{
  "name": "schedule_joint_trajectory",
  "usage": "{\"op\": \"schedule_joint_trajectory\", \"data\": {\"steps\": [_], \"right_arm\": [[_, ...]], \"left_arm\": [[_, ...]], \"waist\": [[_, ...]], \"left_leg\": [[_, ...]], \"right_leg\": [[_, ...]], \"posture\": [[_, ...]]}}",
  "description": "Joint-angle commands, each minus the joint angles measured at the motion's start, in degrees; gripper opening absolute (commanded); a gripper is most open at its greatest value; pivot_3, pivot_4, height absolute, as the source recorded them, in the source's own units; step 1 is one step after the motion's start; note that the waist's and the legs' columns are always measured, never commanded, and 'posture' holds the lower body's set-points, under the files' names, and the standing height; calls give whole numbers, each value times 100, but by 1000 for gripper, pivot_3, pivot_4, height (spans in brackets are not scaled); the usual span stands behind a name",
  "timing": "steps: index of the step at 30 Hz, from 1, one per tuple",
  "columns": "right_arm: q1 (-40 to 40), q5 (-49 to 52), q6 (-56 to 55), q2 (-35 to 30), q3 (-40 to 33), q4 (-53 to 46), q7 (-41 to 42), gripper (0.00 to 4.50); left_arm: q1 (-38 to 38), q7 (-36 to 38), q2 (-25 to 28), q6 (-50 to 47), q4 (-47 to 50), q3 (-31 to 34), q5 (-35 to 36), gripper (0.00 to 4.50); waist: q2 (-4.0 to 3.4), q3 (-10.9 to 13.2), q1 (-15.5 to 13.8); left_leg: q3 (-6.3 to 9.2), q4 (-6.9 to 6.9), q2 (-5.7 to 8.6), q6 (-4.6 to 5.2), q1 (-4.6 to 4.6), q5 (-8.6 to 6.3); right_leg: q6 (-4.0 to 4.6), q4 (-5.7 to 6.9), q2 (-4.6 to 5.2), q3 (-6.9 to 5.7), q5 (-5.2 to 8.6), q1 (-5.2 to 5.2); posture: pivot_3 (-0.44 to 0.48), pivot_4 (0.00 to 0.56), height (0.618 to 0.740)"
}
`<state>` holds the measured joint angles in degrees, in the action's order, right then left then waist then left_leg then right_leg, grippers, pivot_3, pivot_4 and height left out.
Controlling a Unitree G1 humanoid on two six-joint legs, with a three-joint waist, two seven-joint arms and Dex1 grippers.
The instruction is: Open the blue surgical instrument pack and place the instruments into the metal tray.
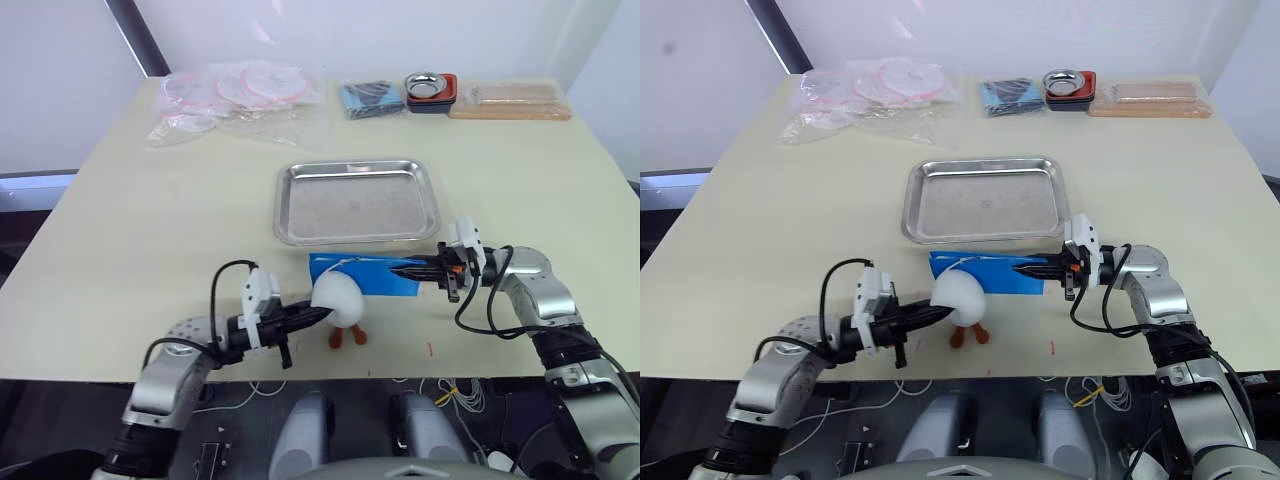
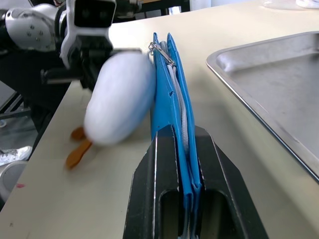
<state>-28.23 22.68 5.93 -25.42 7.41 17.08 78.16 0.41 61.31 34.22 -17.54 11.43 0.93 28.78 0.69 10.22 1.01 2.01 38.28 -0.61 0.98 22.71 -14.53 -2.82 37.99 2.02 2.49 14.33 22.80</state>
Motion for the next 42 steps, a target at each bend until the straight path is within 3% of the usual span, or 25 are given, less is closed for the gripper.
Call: {"op": "schedule_joint_trajectory", "data": {"steps": [1, 8, 19, 29, 42], "right_arm": [[16, 9, -80, 10, -99, 8, -4, 0], [-8, 0, -112, 26, -90, 50, 10, 0], [32, 11, -131, 25, -98, 35, 22, 0], [74, 43, -112, 31, -103, -18, 5, 0], [37, 875, 574, 175, -482, -398, -25, 0]], "left_arm": [[50, 193, 516, -139, 224, 621, 264, 35], [-86, 622, 1348, -273, -246, 1342, 452, 35], [46, 470, 1600, -279, -443, 1685, 317, 35], [95, 63, 1865, 34, -953, 1281, -732, 35], [167, 14, 1794, -121, -870, 906, -835, 35]], "waist": [[0, 0, 10], [-1, 1, 9], [-2, 2, 23], [-2, 2, 37], [-5, 3, 77]], "left_leg": [[-1, 0, 0, 0, 0, 0], [-1, -4, 0, 0, 0, 0], [-1, -9, -1, 0, 0, 0], [-2, -12, -1, 0, 0, 0], [-3, -13, 0, 0, -1, 0]], "right_leg": [[0, -1, 0, 0, 0, 0], [1, -2, -1, -2, 1, 1], [1, -3, 0, -2, 1, 3], [1, -3, 1, -1, 1, 4], [1, -3, 12, 0, 1, 4]], "posture": [[0, 150, 740], [0, 150, 740], [0, 150, 740], [0, 150, 740], [0, 150, 740]]}}
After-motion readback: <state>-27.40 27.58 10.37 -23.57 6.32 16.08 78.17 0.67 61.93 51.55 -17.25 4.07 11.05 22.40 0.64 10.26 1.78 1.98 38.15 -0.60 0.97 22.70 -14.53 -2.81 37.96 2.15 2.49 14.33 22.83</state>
